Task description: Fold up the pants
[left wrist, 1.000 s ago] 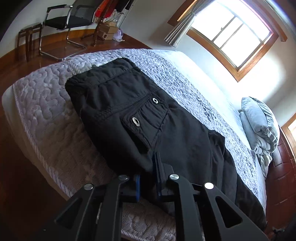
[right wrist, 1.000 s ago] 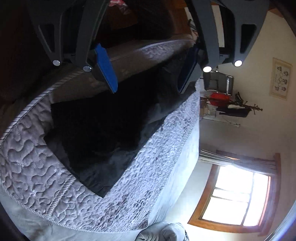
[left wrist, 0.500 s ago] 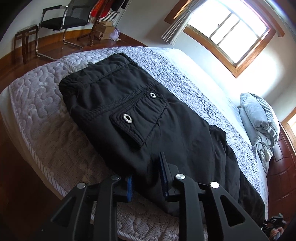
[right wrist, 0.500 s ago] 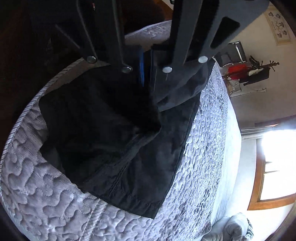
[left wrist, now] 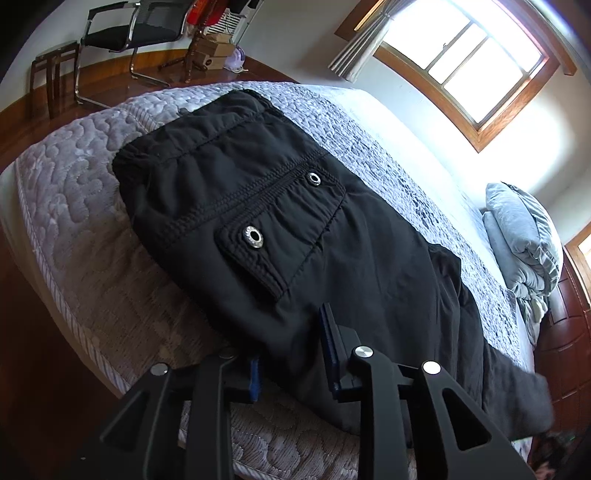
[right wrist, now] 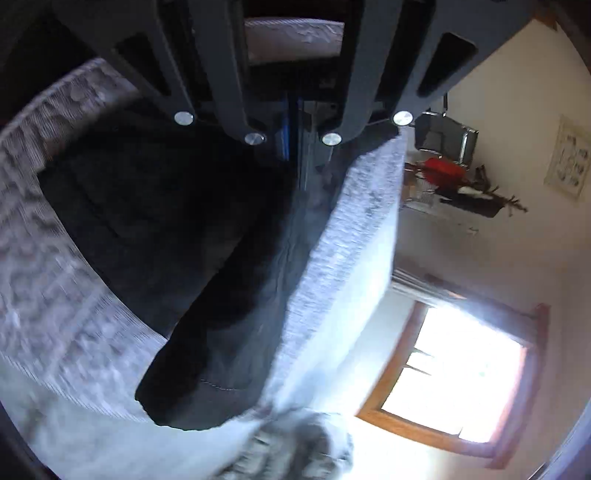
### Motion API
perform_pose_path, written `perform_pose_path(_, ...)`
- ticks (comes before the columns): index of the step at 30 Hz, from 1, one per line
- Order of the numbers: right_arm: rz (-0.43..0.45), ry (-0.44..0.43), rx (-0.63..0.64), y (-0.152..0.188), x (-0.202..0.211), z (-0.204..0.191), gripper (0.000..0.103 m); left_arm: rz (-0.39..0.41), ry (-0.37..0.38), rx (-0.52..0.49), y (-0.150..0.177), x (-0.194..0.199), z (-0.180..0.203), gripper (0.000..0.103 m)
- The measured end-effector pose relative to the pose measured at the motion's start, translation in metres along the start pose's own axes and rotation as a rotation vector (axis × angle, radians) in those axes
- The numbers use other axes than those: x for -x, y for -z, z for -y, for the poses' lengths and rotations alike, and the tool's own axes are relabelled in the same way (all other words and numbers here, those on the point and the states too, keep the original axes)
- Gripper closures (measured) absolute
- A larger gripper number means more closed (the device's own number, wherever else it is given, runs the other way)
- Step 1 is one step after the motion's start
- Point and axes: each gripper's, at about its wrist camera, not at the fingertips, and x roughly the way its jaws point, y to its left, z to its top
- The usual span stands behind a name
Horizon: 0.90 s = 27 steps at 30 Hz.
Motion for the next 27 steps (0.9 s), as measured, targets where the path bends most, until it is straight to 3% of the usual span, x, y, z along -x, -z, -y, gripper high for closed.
perform_pose_path(3, -0.050, 0.131, -0.062, 0.019, -0.014, 0.049, 0.100, -0.005, -0.015, -0.005, -0.002, 0.000, 0.002, 0.077)
perform_pose_path(6, -0.059, 0.111, -0.092, 0.025, -0.013, 0.062, 0.101, -0.012, -0.031, -0.002, -0.005, -0.002, 0.006, 0.077)
perform_pose_path(10, -0.044, 0.065, -0.007, 0.020, 0.000, 0.041, 0.101, -0.014, -0.054, -0.009, -0.008, -0.003, 0.010, 0.076)
perform_pose_path(12, -0.094, 0.130, 0.016, 0.016, -0.006, 0.043, 0.100, -0.015, -0.068, -0.016, -0.008, -0.006, 0.012, 0.075)
perform_pose_path(13, -0.119, 0.179, 0.049, 0.015, -0.011, 0.044, 0.097, -0.014, -0.072, -0.016, -0.008, -0.007, 0.014, 0.074)
perform_pose_path(15, -0.159, 0.274, 0.086, 0.013, -0.020, 0.042, 0.072, -0.014, -0.077, -0.014, -0.008, -0.009, 0.016, 0.072)
perform_pose_path(16, -0.162, 0.269, 0.095, 0.013, -0.019, 0.042, 0.068, -0.014, -0.078, -0.017, -0.007, -0.009, 0.018, 0.067)
perform_pose_path(17, -0.146, 0.242, 0.096, 0.013, -0.014, 0.040, 0.057, -0.019, -0.080, -0.021, -0.006, -0.009, 0.019, 0.058)
perform_pose_path(18, -0.129, 0.228, 0.096, 0.013, -0.008, 0.039, 0.039, -0.038, -0.082, -0.025, -0.005, -0.008, 0.022, 0.050)
perform_pose_path(20, -0.102, 0.213, 0.066, 0.010, 0.008, 0.038, 0.023, -0.067, -0.063, -0.037, 0.000, -0.004, 0.029, 0.017)
perform_pose_path(24, -0.102, 0.119, -0.136, 0.009, 0.030, 0.064, 0.023, -0.092, -0.011, -0.016, 0.011, 0.013, 0.034, 0.008)
perform_pose_path(27, -0.114, 0.121, -0.195, 0.014, 0.033, 0.076, 0.024, -0.112, 0.010, 0.061, 0.019, 0.018, 0.024, 0.004)
